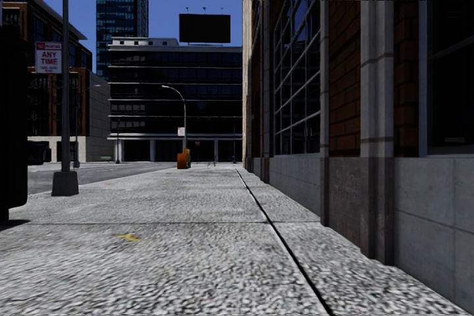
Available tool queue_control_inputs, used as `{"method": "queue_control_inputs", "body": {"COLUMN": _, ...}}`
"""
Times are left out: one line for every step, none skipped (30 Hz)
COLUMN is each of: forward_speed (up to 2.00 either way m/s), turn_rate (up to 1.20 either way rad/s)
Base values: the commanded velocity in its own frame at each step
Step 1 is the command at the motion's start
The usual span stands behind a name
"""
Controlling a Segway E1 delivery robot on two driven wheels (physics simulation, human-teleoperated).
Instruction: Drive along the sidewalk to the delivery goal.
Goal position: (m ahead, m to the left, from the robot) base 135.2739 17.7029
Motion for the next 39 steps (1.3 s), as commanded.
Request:
{"method": "queue_control_inputs", "body": {"forward_speed": 2.0, "turn_rate": 0.0}}
{"method": "queue_control_inputs", "body": {"forward_speed": 2.0, "turn_rate": 0.0}}
{"method": "queue_control_inputs", "body": {"forward_speed": 2.0, "turn_rate": 0.0}}
{"method": "queue_control_inputs", "body": {"forward_speed": 2.0, "turn_rate": 0.0}}
{"method": "queue_control_inputs", "body": {"forward_speed": 2.0, "turn_rate": 0.0}}
{"method": "queue_control_inputs", "body": {"forward_speed": 2.0, "turn_rate": 0.0}}
{"method": "queue_control_inputs", "body": {"forward_speed": 2.0, "turn_rate": 0.0}}
{"method": "queue_control_inputs", "body": {"forward_speed": 2.0, "turn_rate": 0.0}}
{"method": "queue_control_inputs", "body": {"forward_speed": 2.0, "turn_rate": 0.0}}
{"method": "queue_control_inputs", "body": {"forward_speed": 2.0, "turn_rate": 0.0}}
{"method": "queue_control_inputs", "body": {"forward_speed": 2.0, "turn_rate": 0.0}}
{"method": "queue_control_inputs", "body": {"forward_speed": 2.0, "turn_rate": 0.0}}
{"method": "queue_control_inputs", "body": {"forward_speed": 2.0, "turn_rate": 0.0}}
{"method": "queue_control_inputs", "body": {"forward_speed": 2.0, "turn_rate": 0.0}}
{"method": "queue_control_inputs", "body": {"forward_speed": 2.0, "turn_rate": 0.0}}
{"method": "queue_control_inputs", "body": {"forward_speed": 2.0, "turn_rate": 0.0}}
{"method": "queue_control_inputs", "body": {"forward_speed": 2.0, "turn_rate": 0.0}}
{"method": "queue_control_inputs", "body": {"forward_speed": 2.0, "turn_rate": 0.0}}
{"method": "queue_control_inputs", "body": {"forward_speed": 2.0, "turn_rate": 0.0}}
{"method": "queue_control_inputs", "body": {"forward_speed": 2.0, "turn_rate": 0.0}}
{"method": "queue_control_inputs", "body": {"forward_speed": 2.0, "turn_rate": 0.0}}
{"method": "queue_control_inputs", "body": {"forward_speed": 2.0, "turn_rate": 0.0}}
{"method": "queue_control_inputs", "body": {"forward_speed": 2.0, "turn_rate": 0.0}}
{"method": "queue_control_inputs", "body": {"forward_speed": 2.0, "turn_rate": 0.0}}
{"method": "queue_control_inputs", "body": {"forward_speed": 2.0, "turn_rate": 0.0}}
{"method": "queue_control_inputs", "body": {"forward_speed": 2.0, "turn_rate": 0.0}}
{"method": "queue_control_inputs", "body": {"forward_speed": 2.0, "turn_rate": 0.0}}
{"method": "queue_control_inputs", "body": {"forward_speed": 2.0, "turn_rate": 0.0}}
{"method": "queue_control_inputs", "body": {"forward_speed": 2.0, "turn_rate": 0.0}}
{"method": "queue_control_inputs", "body": {"forward_speed": 2.0, "turn_rate": 0.0}}
{"method": "queue_control_inputs", "body": {"forward_speed": 2.0, "turn_rate": 0.0}}
{"method": "queue_control_inputs", "body": {"forward_speed": 2.0, "turn_rate": 0.0}}
{"method": "queue_control_inputs", "body": {"forward_speed": 2.0, "turn_rate": 0.0}}
{"method": "queue_control_inputs", "body": {"forward_speed": 2.0, "turn_rate": 0.0}}
{"method": "queue_control_inputs", "body": {"forward_speed": 2.0, "turn_rate": 0.0}}
{"method": "queue_control_inputs", "body": {"forward_speed": 2.0, "turn_rate": 0.0}}
{"method": "queue_control_inputs", "body": {"forward_speed": 2.0, "turn_rate": 0.0}}
{"method": "queue_control_inputs", "body": {"forward_speed": 2.0, "turn_rate": 0.0}}
{"method": "queue_control_inputs", "body": {"forward_speed": 2.0, "turn_rate": 0.0}}
